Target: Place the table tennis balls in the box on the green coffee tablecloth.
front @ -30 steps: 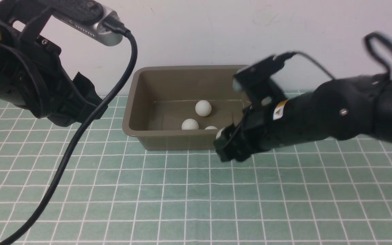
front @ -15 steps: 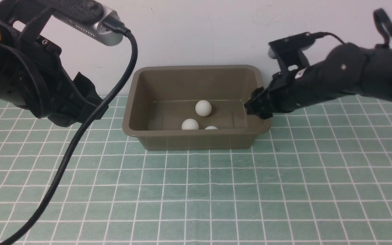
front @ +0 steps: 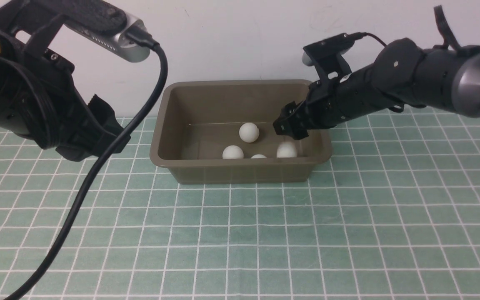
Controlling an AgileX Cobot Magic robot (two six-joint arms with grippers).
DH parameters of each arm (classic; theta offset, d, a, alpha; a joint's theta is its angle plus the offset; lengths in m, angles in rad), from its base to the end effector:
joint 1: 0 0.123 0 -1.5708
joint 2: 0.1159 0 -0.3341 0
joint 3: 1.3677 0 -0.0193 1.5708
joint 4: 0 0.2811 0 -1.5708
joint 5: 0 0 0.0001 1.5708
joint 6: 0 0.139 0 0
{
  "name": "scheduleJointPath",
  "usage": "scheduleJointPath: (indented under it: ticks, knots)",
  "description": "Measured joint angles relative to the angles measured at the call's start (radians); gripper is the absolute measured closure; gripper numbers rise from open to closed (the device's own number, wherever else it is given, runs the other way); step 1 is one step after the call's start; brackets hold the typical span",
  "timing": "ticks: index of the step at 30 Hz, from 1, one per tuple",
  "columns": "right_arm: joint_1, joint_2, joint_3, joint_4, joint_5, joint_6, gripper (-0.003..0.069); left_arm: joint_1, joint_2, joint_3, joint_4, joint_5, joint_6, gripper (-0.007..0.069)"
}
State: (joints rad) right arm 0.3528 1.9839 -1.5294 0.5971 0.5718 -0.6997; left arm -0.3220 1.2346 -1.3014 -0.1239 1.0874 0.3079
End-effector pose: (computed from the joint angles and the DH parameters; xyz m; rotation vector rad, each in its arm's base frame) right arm 0.4776 0.2210 0.2284 -0.7729 2.2966 0.4533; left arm 0.2649 -0.1044 0.4004 0.7492 2.3860 -0.1670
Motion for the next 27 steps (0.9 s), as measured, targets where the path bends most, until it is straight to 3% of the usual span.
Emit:
scheduleJointPath:
  ticks: [10,17,27]
  knots:
    - [-0.018,-0.251,0.001,-0.087,-0.029,0.038,0.0078,0.000,0.000,0.000,0.000,0.004,0.000,0.0230]
    - [-0.122,-0.505,0.001,-0.187,-0.034,0.150,0.0108,0.000,0.000,0.000,-0.001,-0.004,0.000,0.0230]
    - [-0.205,-0.779,0.029,-0.413,0.248,0.269,0.0125,0.000,0.000,0.000,-0.004,-0.052,0.000,0.0230]
